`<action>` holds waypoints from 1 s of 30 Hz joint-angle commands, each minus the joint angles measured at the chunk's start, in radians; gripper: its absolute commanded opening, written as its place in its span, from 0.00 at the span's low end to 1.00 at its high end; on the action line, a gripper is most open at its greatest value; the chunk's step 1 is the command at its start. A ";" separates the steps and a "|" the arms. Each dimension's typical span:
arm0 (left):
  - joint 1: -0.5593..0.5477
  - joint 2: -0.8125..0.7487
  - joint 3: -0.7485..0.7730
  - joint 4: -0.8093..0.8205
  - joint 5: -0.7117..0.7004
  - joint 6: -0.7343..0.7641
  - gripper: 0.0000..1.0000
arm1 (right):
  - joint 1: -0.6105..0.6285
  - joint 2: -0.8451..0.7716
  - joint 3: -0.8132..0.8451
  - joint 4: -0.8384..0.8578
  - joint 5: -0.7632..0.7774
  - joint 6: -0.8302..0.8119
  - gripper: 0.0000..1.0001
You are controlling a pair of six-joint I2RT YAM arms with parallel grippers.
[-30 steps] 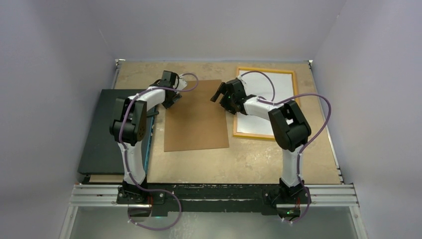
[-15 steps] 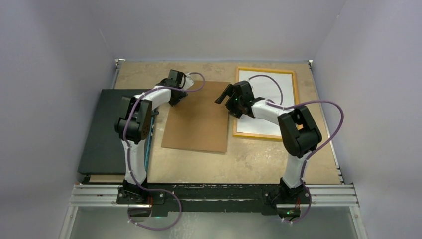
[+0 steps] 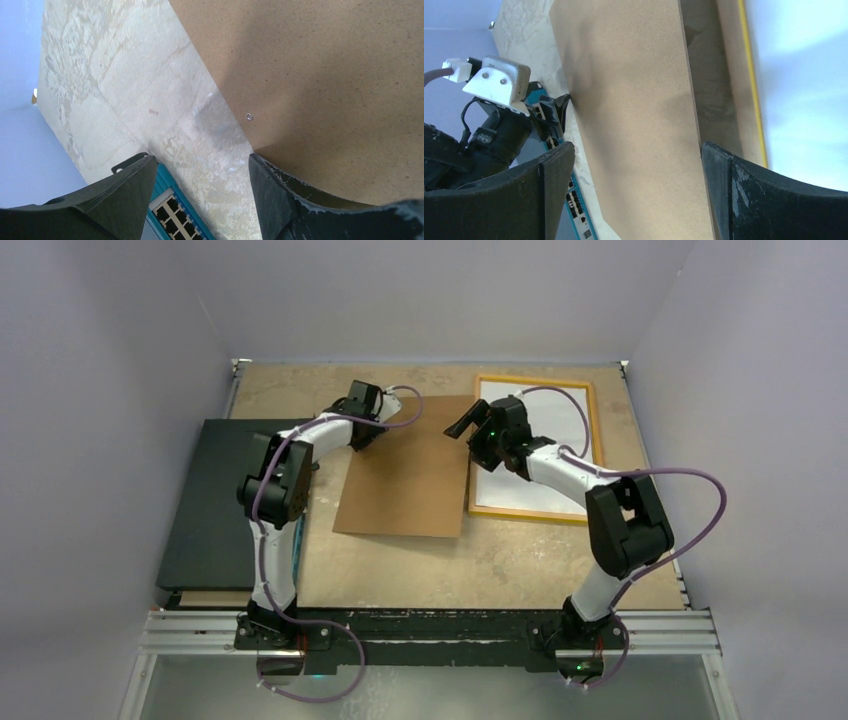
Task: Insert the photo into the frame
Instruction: Move the photo frame item to the center of the board.
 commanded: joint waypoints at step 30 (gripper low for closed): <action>-0.058 0.005 -0.043 -0.186 0.371 -0.207 0.75 | -0.167 -0.098 -0.125 -0.066 -0.017 -0.253 0.96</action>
